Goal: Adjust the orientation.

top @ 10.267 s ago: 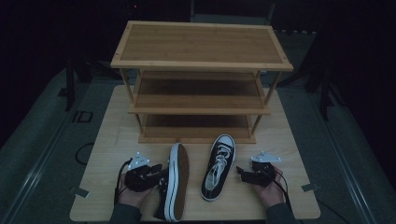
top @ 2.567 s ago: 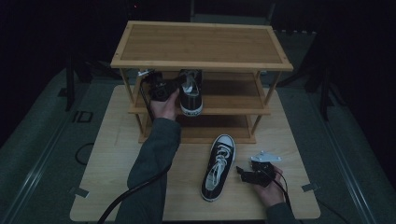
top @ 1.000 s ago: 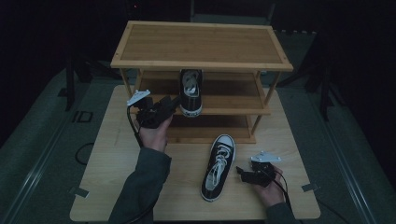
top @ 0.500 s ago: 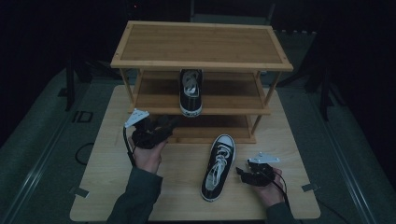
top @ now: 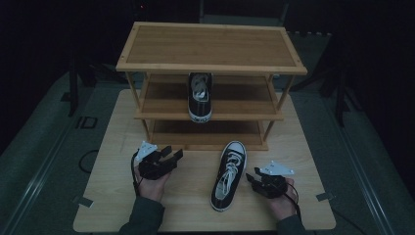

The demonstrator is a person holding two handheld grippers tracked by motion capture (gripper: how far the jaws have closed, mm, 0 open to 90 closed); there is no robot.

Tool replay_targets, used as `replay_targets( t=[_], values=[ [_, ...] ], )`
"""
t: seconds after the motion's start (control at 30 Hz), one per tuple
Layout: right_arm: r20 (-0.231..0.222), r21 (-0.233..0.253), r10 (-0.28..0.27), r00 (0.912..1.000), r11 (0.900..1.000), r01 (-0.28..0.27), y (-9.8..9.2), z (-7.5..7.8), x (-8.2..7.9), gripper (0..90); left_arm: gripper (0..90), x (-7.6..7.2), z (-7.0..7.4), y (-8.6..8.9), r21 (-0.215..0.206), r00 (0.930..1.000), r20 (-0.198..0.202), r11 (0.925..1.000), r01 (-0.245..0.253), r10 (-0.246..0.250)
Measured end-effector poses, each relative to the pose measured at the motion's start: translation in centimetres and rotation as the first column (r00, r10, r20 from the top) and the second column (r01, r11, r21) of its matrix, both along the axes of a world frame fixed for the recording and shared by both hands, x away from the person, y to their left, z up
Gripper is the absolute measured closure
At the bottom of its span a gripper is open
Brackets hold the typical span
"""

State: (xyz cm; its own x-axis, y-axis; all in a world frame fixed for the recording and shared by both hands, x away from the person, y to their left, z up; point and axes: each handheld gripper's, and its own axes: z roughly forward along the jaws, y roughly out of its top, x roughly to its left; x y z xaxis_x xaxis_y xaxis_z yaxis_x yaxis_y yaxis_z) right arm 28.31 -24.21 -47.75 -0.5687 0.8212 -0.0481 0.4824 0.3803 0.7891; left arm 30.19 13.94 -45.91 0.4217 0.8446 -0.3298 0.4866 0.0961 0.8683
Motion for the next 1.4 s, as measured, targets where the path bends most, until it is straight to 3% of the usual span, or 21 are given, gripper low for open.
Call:
replay_targets(
  t=[0.23,0.37,0.5,0.67,0.77,0.83,0.93,1.07,1.17,1.23,1.4],
  values=[
    [0.048,0.016,0.047,0.9977,0.999,-0.048,1.6,1.6,-1.2,56.6,47.1,-0.5,-2.4,0.3,0.038,0.9992,-0.027,0.9988,-0.029,0.030],
    [0.063,0.061,0.065,0.9959,0.996,-0.069,2.1,2.6,-1.7,55.1,45.9,-0.5,-3.2,0.4,0.067,0.9978,-0.050,0.9970,-0.040,0.043],
    [0.057,0.112,0.079,0.9952,0.990,-0.085,2.5,3.2,-2.0,52.2,45.2,-0.8,-3.7,0.9,0.085,0.9954,-0.077,0.9950,-0.052,0.058],
    [0.044,0.131,0.108,0.9932,0.985,-0.113,3.5,3.1,-2.2,50.9,45.2,-1.0,-3.8,1.3,0.083,0.9937,-0.087,0.9946,-0.062,0.070],
    [0.036,0.129,0.112,0.9930,0.985,-0.116,3.9,2.9,-2.2,50.8,44.9,-1.0,-3.9,1.1,0.090,0.9941,-0.086,0.9942,-0.059,0.067],
    [0.018,0.102,0.082,0.9964,0.991,-0.084,4.6,2.5,-2.0,52.4,44.9,-1.0,-4.0,1.0,0.092,0.9939,-0.090,0.9942,-0.056,0.065],
    [-0.010,0.107,0.067,0.9977,0.992,-0.066,4.9,2.1,-1.8,53.2,44.9,-0.9,-4.0,1.0,0.092,0.9939,-0.090,0.9942,-0.056,0.064],
    [-0.060,0.112,0.038,0.9975,0.993,-0.031,5.4,1.7,-1.3,58.0,44.9,-0.8,-4.1,1.0,0.091,0.9938,-0.091,0.9943,-0.056,0.064],
    [-0.092,0.089,0.032,0.9953,0.996,-0.023,5.8,1.5,-1.0,70.2,44.9,-0.7,-4.1,0.9,0.090,0.9938,-0.092,0.9945,-0.054,0.062],
    [-0.099,0.097,0.033,0.9945,0.995,-0.024,5.7,1.6,-0.9,78.3,44.9,-0.7,-4.1,0.9,0.087,0.9938,-0.092,0.9948,-0.053,0.061],
    [-0.091,0.072,0.057,0.9942,0.996,-0.050,5.3,2.2,-0.9,84.1,45.0,-0.7,-4.2,0.9,0.087,0.9933,-0.097,0.9947,-0.054,0.062]
  ],
)
